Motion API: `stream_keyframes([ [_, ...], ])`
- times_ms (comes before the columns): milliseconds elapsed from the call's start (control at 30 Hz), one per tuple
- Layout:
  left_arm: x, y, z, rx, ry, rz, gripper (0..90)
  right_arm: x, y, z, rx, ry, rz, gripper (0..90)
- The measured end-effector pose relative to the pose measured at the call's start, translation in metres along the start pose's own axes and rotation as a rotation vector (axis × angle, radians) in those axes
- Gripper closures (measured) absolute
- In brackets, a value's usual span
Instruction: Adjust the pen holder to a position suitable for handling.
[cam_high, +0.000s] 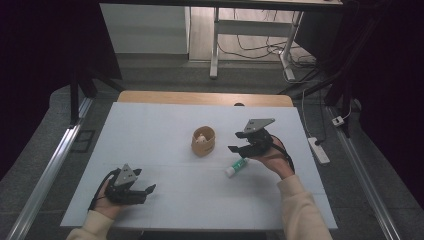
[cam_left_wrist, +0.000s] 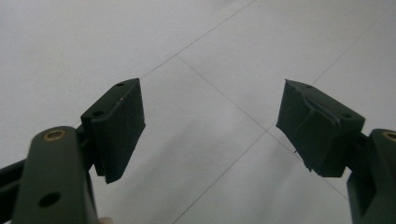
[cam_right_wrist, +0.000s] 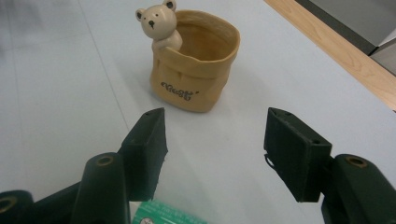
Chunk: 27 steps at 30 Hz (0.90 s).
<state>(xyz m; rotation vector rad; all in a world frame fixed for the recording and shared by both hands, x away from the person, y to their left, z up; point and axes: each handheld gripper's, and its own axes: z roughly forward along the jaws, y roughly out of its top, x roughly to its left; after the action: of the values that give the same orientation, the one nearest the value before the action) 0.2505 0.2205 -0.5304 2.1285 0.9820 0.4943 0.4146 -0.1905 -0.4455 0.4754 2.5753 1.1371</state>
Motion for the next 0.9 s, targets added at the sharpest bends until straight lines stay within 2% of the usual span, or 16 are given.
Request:
stream_keyframes([
  [367,-0.002,0.0,-0.001,0.002,0.001,0.008,22.9,0.017,-0.01,-0.013,0.064,0.043,-0.05,37.0],
  [500,-0.003,0.0,-0.001,0.003,0.001,0.007,22.8,0.019,-0.013,-0.016,0.056,0.06,-0.059,36.8],
  [900,-0.004,0.0,0.0,0.008,0.001,0.017,22.9,0.021,-0.016,-0.017,0.085,0.107,-0.086,36.4],
])
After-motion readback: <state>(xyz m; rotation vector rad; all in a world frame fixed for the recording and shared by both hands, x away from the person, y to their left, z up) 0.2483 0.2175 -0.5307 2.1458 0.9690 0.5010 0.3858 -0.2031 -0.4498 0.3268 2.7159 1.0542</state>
